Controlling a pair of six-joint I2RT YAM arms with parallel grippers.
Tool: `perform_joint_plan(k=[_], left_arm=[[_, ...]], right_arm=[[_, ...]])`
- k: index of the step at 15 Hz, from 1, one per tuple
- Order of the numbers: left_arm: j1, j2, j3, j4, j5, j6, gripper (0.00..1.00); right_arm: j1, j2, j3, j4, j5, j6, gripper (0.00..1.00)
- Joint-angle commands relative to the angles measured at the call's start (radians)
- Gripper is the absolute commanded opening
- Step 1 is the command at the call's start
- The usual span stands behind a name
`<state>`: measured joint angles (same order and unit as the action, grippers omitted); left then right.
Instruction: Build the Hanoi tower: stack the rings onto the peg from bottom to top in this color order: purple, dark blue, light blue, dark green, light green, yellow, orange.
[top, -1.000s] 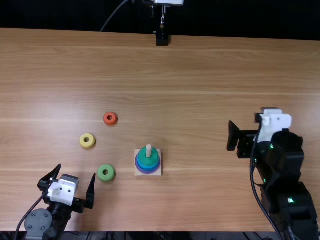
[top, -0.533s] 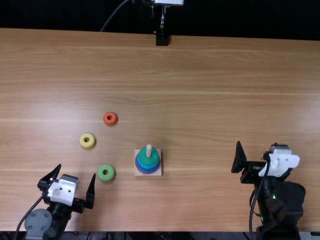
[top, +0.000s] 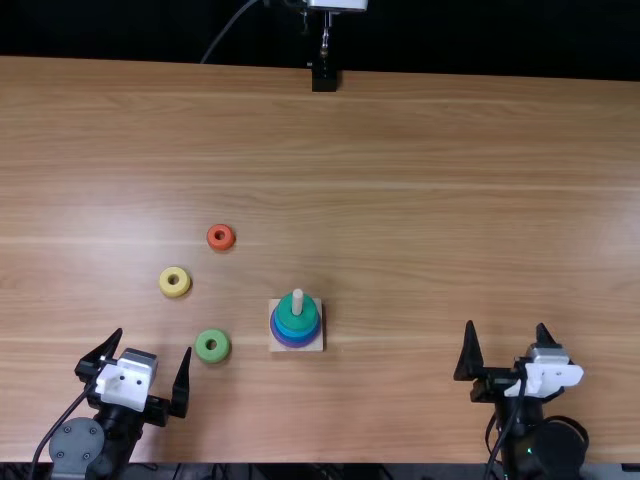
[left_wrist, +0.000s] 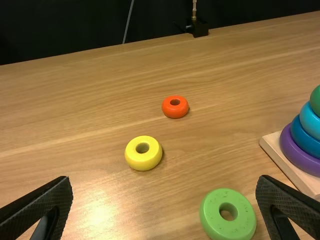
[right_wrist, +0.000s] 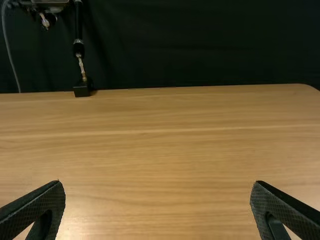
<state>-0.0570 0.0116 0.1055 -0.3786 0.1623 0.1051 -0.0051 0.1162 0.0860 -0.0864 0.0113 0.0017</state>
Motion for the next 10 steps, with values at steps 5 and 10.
perform_joint_plan(k=[5,10], left_arm=[[0.006,-0.012,-0.105,-0.076,0.011,0.015,1.0],[0.006,-0.012,-0.105,-0.076,0.011,0.015,1.0]], right_arm=[[-0.029,-0.116,-0.071,-0.021,-0.002,0.006,1.0],[-0.029,-0.116,-0.071,-0.239,-0.004,0.002,1.0]])
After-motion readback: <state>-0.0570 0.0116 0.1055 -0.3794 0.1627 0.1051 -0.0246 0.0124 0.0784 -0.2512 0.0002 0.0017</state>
